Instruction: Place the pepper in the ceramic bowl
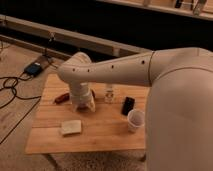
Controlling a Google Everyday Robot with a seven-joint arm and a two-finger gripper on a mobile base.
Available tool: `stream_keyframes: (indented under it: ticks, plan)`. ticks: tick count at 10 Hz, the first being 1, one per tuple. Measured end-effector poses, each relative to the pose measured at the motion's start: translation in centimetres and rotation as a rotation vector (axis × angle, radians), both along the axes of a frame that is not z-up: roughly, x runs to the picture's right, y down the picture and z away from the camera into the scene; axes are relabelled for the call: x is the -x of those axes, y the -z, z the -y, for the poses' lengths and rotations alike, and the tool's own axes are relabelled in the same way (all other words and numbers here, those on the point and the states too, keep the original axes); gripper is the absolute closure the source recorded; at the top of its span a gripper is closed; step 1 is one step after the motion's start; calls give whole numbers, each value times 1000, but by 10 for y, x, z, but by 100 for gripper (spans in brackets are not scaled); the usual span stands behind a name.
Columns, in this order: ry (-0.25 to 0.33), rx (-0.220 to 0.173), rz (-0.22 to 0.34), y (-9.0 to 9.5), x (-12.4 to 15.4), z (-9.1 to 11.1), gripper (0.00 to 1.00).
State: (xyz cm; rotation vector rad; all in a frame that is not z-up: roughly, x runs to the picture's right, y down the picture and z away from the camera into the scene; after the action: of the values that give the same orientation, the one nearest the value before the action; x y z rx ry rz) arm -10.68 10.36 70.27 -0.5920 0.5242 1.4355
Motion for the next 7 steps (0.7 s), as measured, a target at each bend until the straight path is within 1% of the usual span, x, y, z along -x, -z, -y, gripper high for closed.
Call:
stream_keyframes:
  ticks: [2, 3, 4, 5, 6, 7]
  plan:
    - [1, -1, 0, 0, 1, 0, 35]
    - [-4, -8, -11, -2, 1, 0, 35]
    - [-9, -20, -24, -6, 11, -1, 35]
    - [-1, -33, -27, -11, 25, -4, 35]
    - [25, -48, -18, -17, 46, -9, 35]
    - [54, -56, -2, -20, 60, -13, 35]
